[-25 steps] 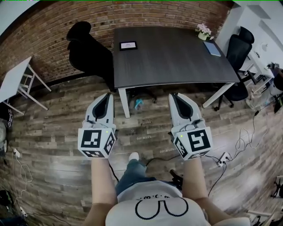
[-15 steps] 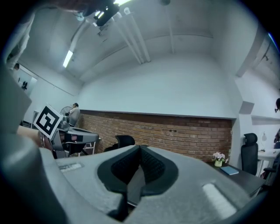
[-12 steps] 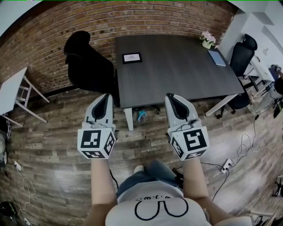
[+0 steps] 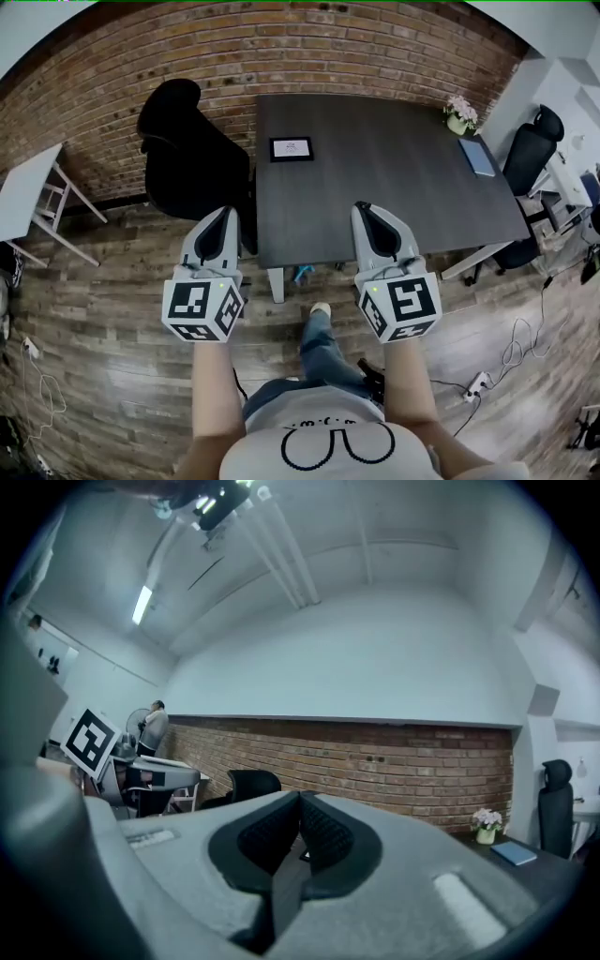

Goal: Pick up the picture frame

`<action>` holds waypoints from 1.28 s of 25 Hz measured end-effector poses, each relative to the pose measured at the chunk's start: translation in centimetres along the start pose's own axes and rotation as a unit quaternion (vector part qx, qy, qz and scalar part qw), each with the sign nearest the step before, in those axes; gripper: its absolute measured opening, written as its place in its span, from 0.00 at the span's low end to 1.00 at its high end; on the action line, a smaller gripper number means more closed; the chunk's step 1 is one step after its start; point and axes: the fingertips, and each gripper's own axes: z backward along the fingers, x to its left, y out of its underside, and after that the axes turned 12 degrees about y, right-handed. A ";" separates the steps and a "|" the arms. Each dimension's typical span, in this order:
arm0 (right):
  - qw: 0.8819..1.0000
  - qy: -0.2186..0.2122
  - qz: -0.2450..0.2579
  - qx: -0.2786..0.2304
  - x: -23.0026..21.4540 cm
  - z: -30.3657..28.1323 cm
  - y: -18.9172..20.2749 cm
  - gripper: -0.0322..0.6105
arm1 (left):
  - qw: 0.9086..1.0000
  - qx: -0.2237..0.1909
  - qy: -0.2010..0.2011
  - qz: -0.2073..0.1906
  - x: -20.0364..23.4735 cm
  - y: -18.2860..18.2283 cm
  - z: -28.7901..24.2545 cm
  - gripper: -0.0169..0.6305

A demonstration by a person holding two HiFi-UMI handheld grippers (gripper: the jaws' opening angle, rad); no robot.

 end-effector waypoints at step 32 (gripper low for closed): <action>0.980 -0.107 -0.054 0.156 -11.7 -35.6 15.5 0.19 | 0.980 0.133 -0.141 0.049 17.1 11.9 -31.8 0.11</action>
